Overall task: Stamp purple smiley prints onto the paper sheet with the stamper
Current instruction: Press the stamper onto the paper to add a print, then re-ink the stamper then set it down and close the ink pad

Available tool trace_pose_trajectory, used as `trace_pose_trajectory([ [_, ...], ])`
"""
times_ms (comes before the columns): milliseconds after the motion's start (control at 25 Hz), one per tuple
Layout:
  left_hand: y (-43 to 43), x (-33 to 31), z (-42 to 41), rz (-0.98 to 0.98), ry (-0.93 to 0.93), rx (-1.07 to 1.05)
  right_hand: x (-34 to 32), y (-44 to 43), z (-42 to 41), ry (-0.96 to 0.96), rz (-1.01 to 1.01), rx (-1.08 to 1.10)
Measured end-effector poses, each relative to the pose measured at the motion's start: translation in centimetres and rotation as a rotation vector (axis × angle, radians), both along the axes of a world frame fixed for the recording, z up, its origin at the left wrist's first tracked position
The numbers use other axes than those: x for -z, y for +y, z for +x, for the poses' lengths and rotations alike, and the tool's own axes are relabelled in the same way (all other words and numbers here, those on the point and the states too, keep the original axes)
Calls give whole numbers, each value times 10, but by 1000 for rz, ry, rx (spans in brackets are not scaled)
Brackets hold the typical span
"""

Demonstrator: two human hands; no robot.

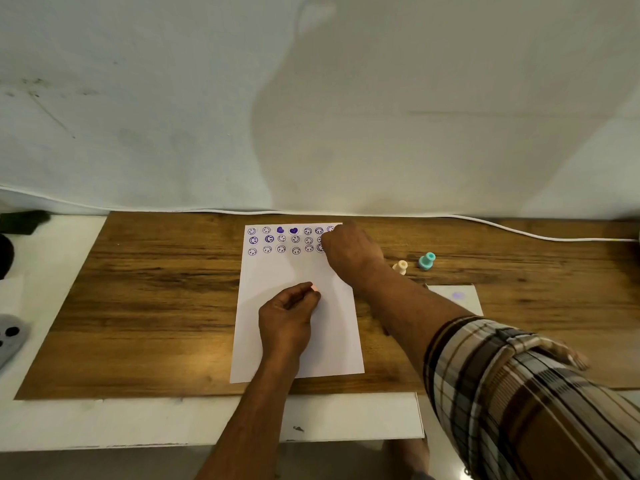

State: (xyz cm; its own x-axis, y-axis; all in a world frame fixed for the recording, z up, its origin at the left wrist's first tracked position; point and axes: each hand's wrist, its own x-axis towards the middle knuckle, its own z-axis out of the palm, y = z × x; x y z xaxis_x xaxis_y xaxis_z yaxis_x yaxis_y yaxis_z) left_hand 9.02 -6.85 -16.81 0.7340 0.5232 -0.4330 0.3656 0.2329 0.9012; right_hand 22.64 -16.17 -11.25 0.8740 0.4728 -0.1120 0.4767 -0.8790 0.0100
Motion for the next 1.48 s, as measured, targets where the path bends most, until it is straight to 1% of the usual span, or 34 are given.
trace_pose_trajectory([
  [120,0,0,-1,5,-3,4,0,-9,2,44,35,-8],
  [160,-1,1,-1,14,-9,6,-1,-13,1,47,76,16],
  [200,0,1,-2,23,-18,9,-1,-18,0,36,175,76],
  [240,0,1,-2,26,-26,11,-2,-23,-4,-2,354,186],
  [280,0,1,-1,23,-30,12,-6,-27,-11,-42,624,363],
  [320,1,2,-1,15,-31,15,-13,-31,-20,-34,980,560],
  [360,2,2,0,3,-29,16,-23,-35,-33,48,1350,722],
  [400,3,2,0,-10,-29,19,-32,-42,-49,152,1611,844],
  [440,4,0,-1,-21,-31,25,-37,-53,-67,236,1728,928],
  [480,5,-2,-1,-31,-38,34,-40,-65,-87,276,1746,980],
  [560,7,-10,0,-74,-65,59,-39,-89,-124,255,1674,995],
  [680,2,-24,3,-188,-132,150,-19,-107,-149,213,1484,928],
  [760,-6,-32,2,-211,-150,228,-12,-104,-147,232,1370,884],
  [840,-13,-36,0,-199,-150,287,-10,-101,-139,249,1355,835],
  [960,-17,-37,1,-195,-154,323,-5,-99,-133,269,1395,774],
  [1240,-20,-36,1,-125,-144,383,3,-100,-135,280,1338,631],
  [1480,-18,-31,-1,-102,-128,402,3,-95,-135,290,1237,614],
])
